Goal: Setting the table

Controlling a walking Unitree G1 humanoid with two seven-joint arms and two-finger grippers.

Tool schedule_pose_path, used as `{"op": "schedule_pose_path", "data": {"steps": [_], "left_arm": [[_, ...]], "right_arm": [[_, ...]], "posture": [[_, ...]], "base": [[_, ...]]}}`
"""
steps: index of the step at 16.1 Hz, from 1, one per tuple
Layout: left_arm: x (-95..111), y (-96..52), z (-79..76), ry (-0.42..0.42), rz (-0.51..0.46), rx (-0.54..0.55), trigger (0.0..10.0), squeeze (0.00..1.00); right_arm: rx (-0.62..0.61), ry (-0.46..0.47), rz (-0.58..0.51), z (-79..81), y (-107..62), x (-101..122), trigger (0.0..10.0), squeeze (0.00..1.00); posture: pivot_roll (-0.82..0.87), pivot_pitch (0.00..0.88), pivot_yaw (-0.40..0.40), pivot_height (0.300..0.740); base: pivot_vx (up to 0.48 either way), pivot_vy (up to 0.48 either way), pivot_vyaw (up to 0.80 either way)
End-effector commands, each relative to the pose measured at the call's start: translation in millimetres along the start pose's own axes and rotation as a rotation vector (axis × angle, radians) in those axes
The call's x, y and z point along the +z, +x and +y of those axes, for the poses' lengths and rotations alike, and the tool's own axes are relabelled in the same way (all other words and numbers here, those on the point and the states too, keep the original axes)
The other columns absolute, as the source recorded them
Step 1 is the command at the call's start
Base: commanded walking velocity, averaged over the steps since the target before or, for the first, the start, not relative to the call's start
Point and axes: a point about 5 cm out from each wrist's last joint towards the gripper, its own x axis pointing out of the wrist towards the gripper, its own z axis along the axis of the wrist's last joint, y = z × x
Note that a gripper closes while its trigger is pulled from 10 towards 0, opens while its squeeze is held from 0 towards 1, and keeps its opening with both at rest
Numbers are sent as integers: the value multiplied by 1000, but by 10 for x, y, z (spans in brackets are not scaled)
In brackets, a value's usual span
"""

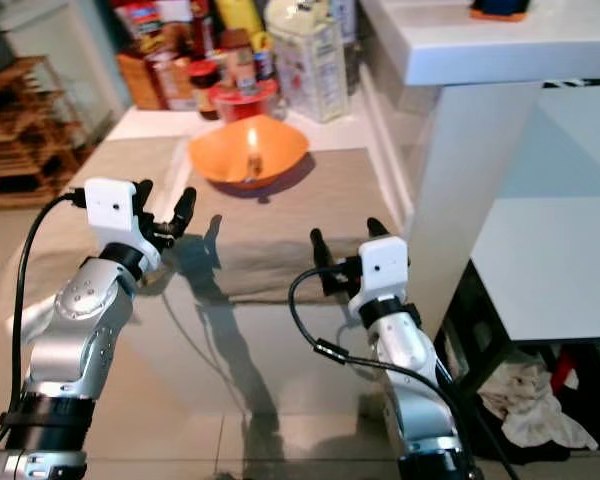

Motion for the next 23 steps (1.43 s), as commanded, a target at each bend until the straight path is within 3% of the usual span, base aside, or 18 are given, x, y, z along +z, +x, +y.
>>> {"op": "schedule_pose_path", "data": {"steps": [1, 3, 6, 8, 12, 15, 20, 23], "left_arm": [[29, 64, 2, 32, 17, -12, 10000, 0], [58, 88, -22, 28, 11, -20, 10000, 0], [131, 104, -128, 5, -14, -70, 10000, 0], [127, 93, -126, 14, -6, -108, 10000, 0], [178, 119, -92, 34, 12, -133, 10000, 0], [245, 139, -120, -12, -19, -144, 10000, 0], [253, 97, -201, -59, -54, -142, 10000, 0], [250, 86, -256, -30, -66, -168, 10000, 0]], "right_arm": [[17, 17, -6, 34, 62, 48, 10000, 0], [16, 5, -5, 27, 84, 51, 10000, 0], [-13, -28, -32, -40, 281, 144, 10000, 0], [-5, -23, -45, -32, 328, 198, 10000, 0], [5, -21, -39, -3, 304, 177, 10000, 0], [18, -20, -47, 65, 275, 189, 10000, 0], [21, -73, -100, 3, 281, 285, 10000, 0], [9, -97, -139, -4, 275, 365, 10000, 0]], "posture": [[-129, 0, 104, 740], [-128, 0, 104, 740], [-125, 0, 108, 740], [-120, 0, 109, 740], [-117, 0, 113, 740], [-121, 0, 119, 740], [-127, 0, 109, 740], [-129, 0, 108, 740]], "base": [[0, 0, 0], [0, 0, 0], [0, 0, 0], [0, 0, 0], [0, 0, 0], [358, 289, 0], [400, 171, 0], [255, 192, 0]]}}
